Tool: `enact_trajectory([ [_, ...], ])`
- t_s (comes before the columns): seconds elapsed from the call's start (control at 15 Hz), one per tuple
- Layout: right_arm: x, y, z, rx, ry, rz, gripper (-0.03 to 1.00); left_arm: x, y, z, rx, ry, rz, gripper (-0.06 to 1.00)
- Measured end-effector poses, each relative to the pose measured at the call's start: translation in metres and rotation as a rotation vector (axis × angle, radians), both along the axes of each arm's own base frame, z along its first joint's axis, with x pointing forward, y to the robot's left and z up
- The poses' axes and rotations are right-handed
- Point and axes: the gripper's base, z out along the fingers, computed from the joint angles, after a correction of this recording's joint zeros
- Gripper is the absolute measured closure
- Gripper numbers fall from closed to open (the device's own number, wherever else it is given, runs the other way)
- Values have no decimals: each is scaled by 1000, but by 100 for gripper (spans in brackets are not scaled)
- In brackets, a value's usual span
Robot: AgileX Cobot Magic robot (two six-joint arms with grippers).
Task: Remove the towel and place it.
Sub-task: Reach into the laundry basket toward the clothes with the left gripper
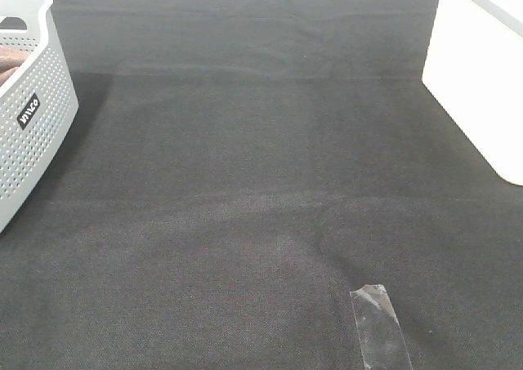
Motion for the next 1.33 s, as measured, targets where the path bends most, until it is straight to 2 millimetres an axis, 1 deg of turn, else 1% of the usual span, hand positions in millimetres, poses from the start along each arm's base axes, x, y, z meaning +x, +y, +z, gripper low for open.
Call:
enact_trajectory([
  [0.07, 0, 0, 0, 0, 0, 0, 24, 0, -3, 0, -1, -1, -42, -5],
  [0.2, 0, 0, 0, 0, 0, 0, 24, 0, -5, 0, 3, -2, -63, -5],
  [1.33, 0, 0, 0, 0, 0, 0, 24, 0, -5, 0, 4, -2, -65, -5],
])
